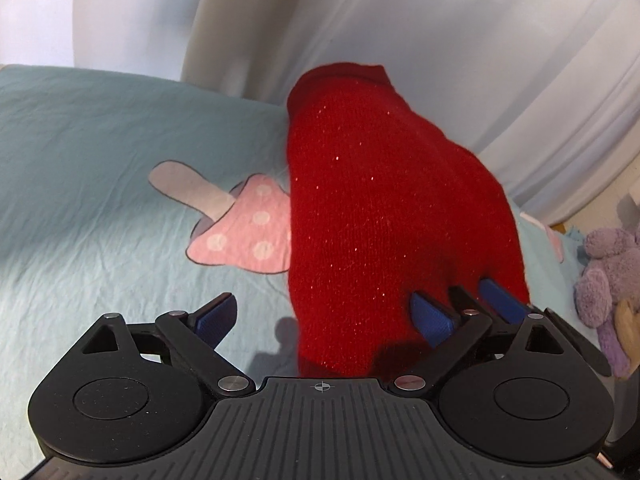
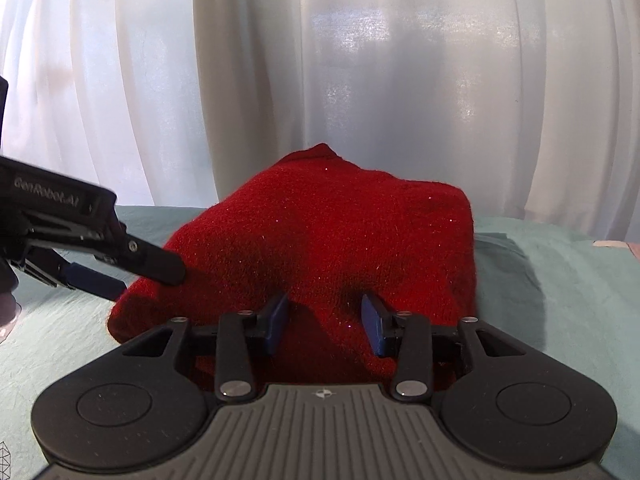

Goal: Fold small clothes

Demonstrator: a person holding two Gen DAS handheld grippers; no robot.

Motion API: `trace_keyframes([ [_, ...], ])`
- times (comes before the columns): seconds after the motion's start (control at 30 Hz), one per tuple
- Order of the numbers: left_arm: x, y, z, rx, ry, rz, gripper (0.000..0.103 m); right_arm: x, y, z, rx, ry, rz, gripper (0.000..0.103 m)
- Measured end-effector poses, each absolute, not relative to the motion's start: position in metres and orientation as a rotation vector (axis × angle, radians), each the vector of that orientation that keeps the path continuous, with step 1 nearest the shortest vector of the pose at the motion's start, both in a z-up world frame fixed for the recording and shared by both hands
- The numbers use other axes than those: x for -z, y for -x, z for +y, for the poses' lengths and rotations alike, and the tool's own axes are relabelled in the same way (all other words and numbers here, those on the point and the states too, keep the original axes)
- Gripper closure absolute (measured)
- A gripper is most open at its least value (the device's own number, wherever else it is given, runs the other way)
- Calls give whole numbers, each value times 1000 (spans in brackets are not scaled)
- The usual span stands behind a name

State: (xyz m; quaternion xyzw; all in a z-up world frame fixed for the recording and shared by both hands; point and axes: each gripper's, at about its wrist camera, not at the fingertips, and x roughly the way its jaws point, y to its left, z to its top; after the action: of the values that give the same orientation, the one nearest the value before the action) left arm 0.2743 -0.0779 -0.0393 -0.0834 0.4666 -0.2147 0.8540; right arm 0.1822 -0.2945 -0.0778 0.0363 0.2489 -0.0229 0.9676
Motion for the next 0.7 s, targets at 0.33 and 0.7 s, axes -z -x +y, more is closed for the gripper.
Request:
trace_keyframes([
  [0.33,56,-280,-76,493,156,1004,1,74,-190,-287,88,-56,547,62],
  [0.7,60,-287,-67,543,215,1023,0,48,-193,-305,54,-147,641,39],
])
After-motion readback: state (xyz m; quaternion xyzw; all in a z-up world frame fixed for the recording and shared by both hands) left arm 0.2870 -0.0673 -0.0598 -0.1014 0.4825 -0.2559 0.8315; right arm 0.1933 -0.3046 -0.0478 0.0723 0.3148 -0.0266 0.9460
